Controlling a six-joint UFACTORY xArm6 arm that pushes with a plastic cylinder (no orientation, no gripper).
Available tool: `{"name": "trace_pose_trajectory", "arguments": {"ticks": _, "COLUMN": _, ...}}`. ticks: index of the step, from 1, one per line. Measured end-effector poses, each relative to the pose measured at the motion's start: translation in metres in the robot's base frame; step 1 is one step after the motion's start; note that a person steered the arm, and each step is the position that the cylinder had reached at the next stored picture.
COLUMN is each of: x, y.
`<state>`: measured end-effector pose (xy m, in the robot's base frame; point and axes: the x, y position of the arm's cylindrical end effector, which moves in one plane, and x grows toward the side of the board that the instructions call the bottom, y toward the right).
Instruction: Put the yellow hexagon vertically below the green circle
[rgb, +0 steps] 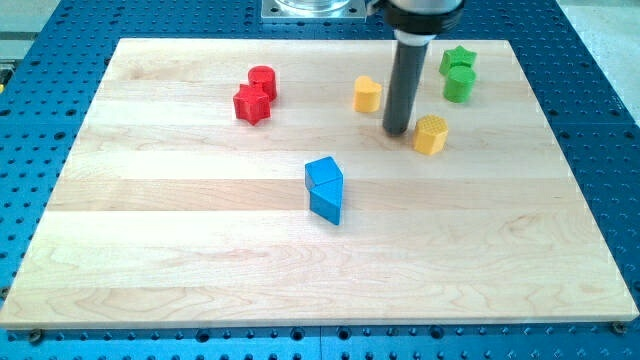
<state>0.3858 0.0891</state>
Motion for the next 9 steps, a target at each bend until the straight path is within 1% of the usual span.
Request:
{"name": "trace_pose_trajectory", "arguments": {"ticks": 1, "x": 0.054, "y": -0.010}}
{"name": "trace_pose_trajectory", "arguments": {"ticks": 2, "x": 0.057, "y": 0.019}}
{"name": "trace_pose_trajectory", "arguments": {"ticks": 3, "x": 0.029, "y": 0.067}}
{"name": "trace_pose_trajectory", "arguments": {"ticks": 4, "x": 0.028, "y": 0.068}}
{"name": "trace_pose_trajectory", "arguments": {"ticks": 5, "x": 0.028, "y": 0.059}}
{"name": "trace_pose_trajectory", "arguments": {"ticks": 6, "x": 0.028, "y": -0.005}}
{"name": "trace_pose_trajectory", "arguments": {"ticks": 7, "x": 0.026, "y": -0.010}}
{"name": "trace_pose_trajectory", "arguments": {"ticks": 8, "x": 0.013, "y": 0.035}}
{"name": "trace_pose_trajectory", "arguments": {"ticks": 9, "x": 0.013, "y": 0.081}}
